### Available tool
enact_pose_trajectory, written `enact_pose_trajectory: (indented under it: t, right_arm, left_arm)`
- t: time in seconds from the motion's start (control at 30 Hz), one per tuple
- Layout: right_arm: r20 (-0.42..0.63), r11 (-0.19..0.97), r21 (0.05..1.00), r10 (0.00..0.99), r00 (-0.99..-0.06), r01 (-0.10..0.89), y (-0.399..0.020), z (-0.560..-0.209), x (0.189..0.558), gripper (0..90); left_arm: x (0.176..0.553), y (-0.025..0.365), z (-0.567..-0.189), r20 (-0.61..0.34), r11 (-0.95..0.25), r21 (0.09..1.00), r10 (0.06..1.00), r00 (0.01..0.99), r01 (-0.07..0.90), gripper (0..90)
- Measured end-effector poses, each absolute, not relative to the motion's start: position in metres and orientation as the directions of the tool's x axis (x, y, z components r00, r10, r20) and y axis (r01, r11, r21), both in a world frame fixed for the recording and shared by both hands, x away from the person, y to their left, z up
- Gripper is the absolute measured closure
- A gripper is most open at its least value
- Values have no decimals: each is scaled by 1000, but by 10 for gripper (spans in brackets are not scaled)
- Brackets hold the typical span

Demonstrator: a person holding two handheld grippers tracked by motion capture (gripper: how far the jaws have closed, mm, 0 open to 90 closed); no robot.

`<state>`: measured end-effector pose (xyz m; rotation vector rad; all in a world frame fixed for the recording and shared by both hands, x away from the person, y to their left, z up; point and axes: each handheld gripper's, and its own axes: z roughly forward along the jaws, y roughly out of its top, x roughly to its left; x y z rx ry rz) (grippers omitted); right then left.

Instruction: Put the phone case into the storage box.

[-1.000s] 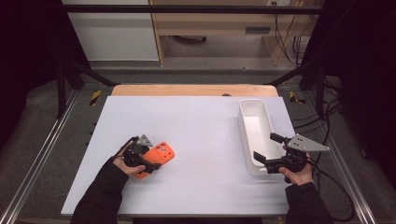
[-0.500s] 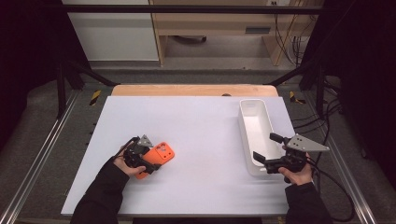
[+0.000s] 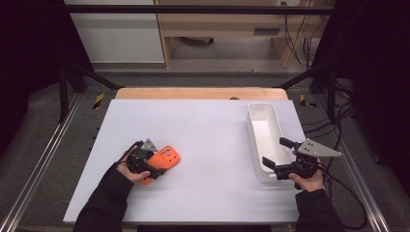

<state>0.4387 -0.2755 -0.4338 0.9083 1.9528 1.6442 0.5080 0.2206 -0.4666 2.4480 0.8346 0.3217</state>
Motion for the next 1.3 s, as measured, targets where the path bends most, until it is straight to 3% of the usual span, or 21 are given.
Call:
enact_pose_trajectory:
  t: [1.3]
  right_arm:
    - [49,119,977,679,-733,176,-266,-426,435,3]
  left_arm:
    - [475,200,-418,47,-594,722,555,831,356,156]
